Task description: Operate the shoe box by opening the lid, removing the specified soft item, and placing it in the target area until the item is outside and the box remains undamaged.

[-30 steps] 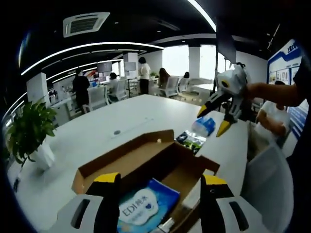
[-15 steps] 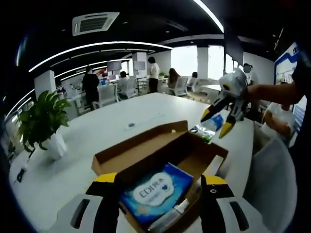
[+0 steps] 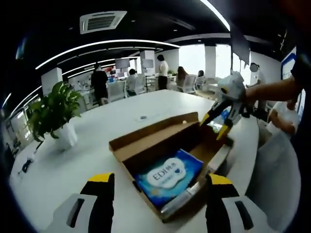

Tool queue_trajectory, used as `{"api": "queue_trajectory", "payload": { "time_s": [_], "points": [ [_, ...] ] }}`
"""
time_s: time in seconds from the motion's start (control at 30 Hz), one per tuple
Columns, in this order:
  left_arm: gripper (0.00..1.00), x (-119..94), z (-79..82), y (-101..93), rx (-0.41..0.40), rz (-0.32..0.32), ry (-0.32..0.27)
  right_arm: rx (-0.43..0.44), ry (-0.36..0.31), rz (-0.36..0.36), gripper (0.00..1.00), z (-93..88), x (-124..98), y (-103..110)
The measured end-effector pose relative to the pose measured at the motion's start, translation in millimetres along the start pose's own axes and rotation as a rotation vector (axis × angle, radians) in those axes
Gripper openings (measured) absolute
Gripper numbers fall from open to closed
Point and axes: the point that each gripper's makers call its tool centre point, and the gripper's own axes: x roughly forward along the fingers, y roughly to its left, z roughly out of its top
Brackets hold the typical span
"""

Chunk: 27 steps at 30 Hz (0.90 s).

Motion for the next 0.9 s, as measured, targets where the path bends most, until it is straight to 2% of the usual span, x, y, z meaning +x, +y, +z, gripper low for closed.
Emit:
{"api": "queue_trajectory", "payload": {
  "time_s": [0.23,0.33,0.4,0.43,0.5,0.57,0.63,0.7,0.8,0.9],
  "points": [
    [0.87,-3.0,-11.0,3.8,0.012,0.007,0.004,0.054,-0.002,0.012,0.36,4.1,30.4,-0.7],
    [0.88,-3.0,-12.5,1.6,0.009,0.007,0.007,0.089,0.012,0.022,0.36,3.2,38.0,3.8],
    [0.9,-2.8,-13.0,-0.8,0.008,0.002,0.005,0.095,0.018,0.025,0.35,4.5,49.1,-3.3],
    [0.9,-2.8,-13.3,-1.3,0.007,0.001,0.005,0.099,0.025,0.027,0.34,3.6,52.4,-0.3],
    [0.91,-2.7,-14.4,-1.5,0.001,0.001,0.004,0.055,0.047,-0.011,0.32,3.3,51.3,-4.9],
    [0.91,-2.7,-17.4,0.5,-0.007,0.001,0.002,0.045,0.02,-0.025,0.27,11.9,50.3,-7.2],
    [0.92,-2.7,-17.8,-1.6,-0.011,0.001,0.002,0.026,0.03,-0.012,0.25,13.3,51.3,-3.9],
    [0.93,-2.8,-18.7,-1.3,-0.015,-0.002,-0.003,0.048,0.057,0.002,0.3,11.7,57.0,-2.6],
    [0.94,-1.4,-16.8,-3.6,-0.018,-0.002,-0.006,0.058,0.063,0.0,0.28,10.9,63.2,-4.9],
    [0.95,-0.9,-14.0,-8.3,-0.018,-0.003,-0.013,0.089,0.089,0.005,0.28,6.7,66.3,2.4]
  ]
}}
